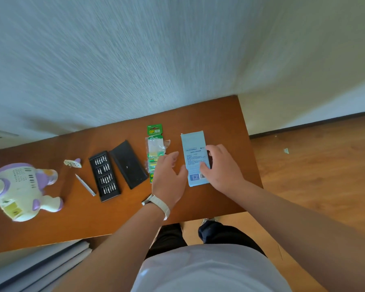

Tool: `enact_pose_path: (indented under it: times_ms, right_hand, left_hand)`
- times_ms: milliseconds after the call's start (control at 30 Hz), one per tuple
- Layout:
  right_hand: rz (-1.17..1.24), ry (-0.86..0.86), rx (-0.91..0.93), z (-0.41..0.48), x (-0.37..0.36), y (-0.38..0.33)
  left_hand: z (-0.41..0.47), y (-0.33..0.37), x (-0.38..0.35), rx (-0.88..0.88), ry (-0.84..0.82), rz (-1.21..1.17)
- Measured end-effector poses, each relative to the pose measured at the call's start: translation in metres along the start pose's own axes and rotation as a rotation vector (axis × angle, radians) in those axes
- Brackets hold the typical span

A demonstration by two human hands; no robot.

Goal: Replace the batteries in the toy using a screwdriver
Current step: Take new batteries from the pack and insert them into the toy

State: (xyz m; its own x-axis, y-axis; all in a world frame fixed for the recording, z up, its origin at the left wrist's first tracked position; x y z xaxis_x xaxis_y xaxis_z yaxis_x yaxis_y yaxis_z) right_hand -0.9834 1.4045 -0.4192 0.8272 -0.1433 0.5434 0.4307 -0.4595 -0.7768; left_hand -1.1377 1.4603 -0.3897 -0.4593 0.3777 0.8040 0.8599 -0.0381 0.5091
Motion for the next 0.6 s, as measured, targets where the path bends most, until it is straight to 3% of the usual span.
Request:
enact_pose_path:
  times_ms: [267, 600]
  right_hand:
    - [-0.42, -0.07, 0.383, 0.018, -0.012, -0.047]
    - [-0.576, -0.177, 0.475, 0.051, -0.053, -0.079]
  left_hand:
    - [0.0, -0.031, 0.037, 0.025, 0.191, 0.23]
    - [0.019, -0.049, 0.024, 0.067, 0.168, 0.368]
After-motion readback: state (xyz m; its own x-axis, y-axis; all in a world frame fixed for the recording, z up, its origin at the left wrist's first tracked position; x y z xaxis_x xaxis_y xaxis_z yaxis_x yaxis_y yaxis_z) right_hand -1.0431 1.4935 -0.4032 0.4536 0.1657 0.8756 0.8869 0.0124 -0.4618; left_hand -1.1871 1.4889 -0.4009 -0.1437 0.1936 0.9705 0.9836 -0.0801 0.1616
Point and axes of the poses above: each hand's wrist, its own z-axis towards the middle knuckle, its own x-axis out of the back of the hand, y = z × x, the point moved 3 cm from there along z, towards the middle knuckle, and after that the axes turned 9 degrees about z, right-handed, at the moved point
